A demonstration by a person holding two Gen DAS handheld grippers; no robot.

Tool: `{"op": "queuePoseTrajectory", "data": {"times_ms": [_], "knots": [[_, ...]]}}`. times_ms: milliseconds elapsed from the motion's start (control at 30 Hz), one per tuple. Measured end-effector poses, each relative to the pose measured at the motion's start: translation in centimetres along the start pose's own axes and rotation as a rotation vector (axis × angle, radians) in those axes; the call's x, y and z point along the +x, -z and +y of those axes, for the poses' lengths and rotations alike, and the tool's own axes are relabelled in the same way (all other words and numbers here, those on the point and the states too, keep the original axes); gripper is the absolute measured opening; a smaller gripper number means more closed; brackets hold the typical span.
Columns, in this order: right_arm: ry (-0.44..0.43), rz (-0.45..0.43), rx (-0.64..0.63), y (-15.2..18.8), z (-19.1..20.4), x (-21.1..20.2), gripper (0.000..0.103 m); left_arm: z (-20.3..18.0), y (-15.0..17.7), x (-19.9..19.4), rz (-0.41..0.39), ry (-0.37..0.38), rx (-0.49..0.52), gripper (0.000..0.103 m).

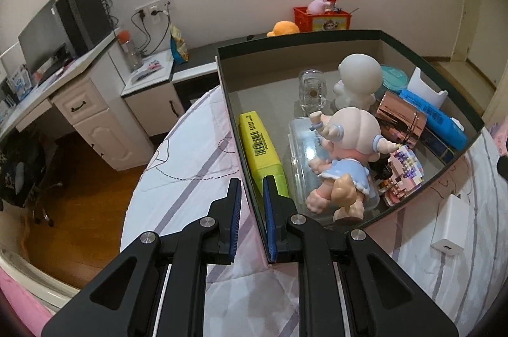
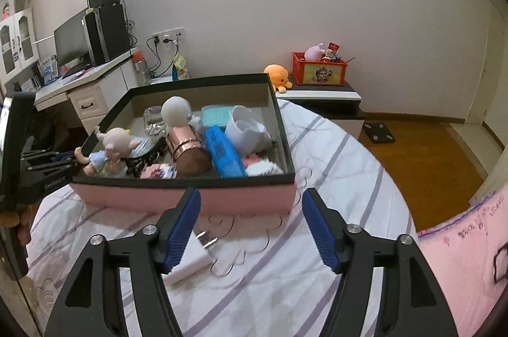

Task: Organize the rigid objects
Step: 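Lower the blue marker into the pink box and open the right tool, then grasp the white charger with the right tool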

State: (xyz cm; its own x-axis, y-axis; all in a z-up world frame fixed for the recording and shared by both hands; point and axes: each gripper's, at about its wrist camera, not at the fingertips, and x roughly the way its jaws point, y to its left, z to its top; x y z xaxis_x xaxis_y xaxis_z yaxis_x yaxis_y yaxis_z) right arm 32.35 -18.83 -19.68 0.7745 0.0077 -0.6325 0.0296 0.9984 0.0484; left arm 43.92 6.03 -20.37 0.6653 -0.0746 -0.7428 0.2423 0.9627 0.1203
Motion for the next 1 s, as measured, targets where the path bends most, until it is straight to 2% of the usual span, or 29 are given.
{"op": "queuePoseTrajectory", "data": {"times_ms": [133, 233, 500, 600, 800, 867, 1000], "knots": [[-0.005, 0.017, 0.012, 1.2, 0.9, -0.1, 0.073, 0.0, -0.1, 0.0, 0.002, 0.016, 0.028, 0.015], [-0.015, 0.031, 0.023, 1.9, 1.5, -0.2, 0.08, 0.0, -0.1, -0.1, 0.003, 0.018, 0.036, 0.015], [-0.031, 0.079, 0.046, 3.0, 3.8, 1.2, 0.08, 0.0, -0.1, 0.0, 0.002, 0.018, 0.034, 0.015], [-0.04, 0.13, 0.042, 3.5, 4.5, 2.6, 0.08, -0.1, 0.0, -0.1, 0.0, 0.014, 0.036, 0.015], [0.034, 0.16, 0.024, 4.3, 4.2, 4.2, 0.08, 0.1, 0.0, -0.2, 0.001, 0.016, 0.032, 0.015], [0.091, 0.143, 0.019, 4.3, 3.3, 3.8, 0.08, 0.2, -0.1, -0.2, 0.001, 0.015, 0.032, 0.015], [0.135, 0.142, 0.05, 4.4, 0.8, 3.5, 0.08, 0.3, -0.1, -0.2, 0.001, 0.014, 0.026, 0.015]]}}
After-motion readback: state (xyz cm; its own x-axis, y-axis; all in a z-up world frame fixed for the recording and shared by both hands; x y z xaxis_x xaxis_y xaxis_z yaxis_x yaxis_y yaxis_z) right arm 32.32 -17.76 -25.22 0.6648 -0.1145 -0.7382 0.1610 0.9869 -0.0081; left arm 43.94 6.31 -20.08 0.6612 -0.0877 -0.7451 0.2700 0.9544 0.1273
